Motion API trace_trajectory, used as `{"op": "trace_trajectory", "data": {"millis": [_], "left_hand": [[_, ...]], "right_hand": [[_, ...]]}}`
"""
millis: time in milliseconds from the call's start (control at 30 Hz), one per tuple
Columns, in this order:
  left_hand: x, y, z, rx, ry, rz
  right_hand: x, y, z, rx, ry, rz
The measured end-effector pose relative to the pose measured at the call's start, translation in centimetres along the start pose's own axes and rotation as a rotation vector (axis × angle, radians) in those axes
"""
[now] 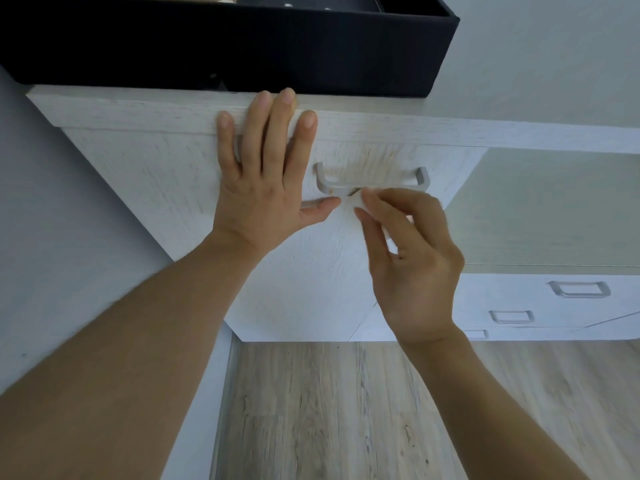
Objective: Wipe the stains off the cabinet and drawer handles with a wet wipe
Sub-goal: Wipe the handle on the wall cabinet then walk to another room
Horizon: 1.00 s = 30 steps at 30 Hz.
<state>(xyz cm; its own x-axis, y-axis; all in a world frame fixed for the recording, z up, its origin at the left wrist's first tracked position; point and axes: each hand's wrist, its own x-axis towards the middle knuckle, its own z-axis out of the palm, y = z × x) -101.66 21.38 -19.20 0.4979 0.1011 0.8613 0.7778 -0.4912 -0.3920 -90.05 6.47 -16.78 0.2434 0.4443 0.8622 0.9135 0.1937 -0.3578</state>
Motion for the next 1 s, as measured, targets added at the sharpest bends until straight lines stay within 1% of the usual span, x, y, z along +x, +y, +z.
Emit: {"op": "trace_trajectory", "data": {"millis": [67, 133, 200, 300, 367, 467, 600, 833, 1000], "left_hand": [[0.0, 0.0, 0.0, -0.016, 0.002, -0.004], [0.0, 0.0, 0.0, -0.027, -0.015, 0.005], [-0.1, 0.1, 0.0, -0.016, -0.013, 0.015], [0.1, 0.1, 0.0, -0.030, -0.008, 0.004], [0.0, 0.0, -0.1, -0.016, -0.007, 0.009], [0.1, -0.1, -0.4, -0.021, -0.028, 0.011], [0.0, -1.0, -1.1, 0.019, -0.067, 0.076], [0.1, -1.1, -1.2, 0.069, -0.055, 0.116], [0.1, -1.1, -0.9, 0.036, -0.018, 0.114]], "right_hand": [[-0.1, 0.0, 0.1, 0.006, -0.008, -0.003], [-0.2, -0.1, 0.1, 0.004, 0.015, 0.060], [-0.3, -0.2, 0.2, 0.006, 0.032, 0.085], [-0.1, -0.6, 0.6, 0.007, 0.010, 0.031], [-0.1, -0.8, 0.7, 0.017, 0.004, 0.031], [-0.5, -0.9, 0.6, -0.007, 0.003, 0.072], [-1.4, -0.9, 0.1, 0.002, -0.002, 0.160], [-0.1, -1.3, 0.7, 0.035, 0.033, 0.102], [-0.1, -1.4, 1.1, 0.042, 0.011, 0.070]]}}
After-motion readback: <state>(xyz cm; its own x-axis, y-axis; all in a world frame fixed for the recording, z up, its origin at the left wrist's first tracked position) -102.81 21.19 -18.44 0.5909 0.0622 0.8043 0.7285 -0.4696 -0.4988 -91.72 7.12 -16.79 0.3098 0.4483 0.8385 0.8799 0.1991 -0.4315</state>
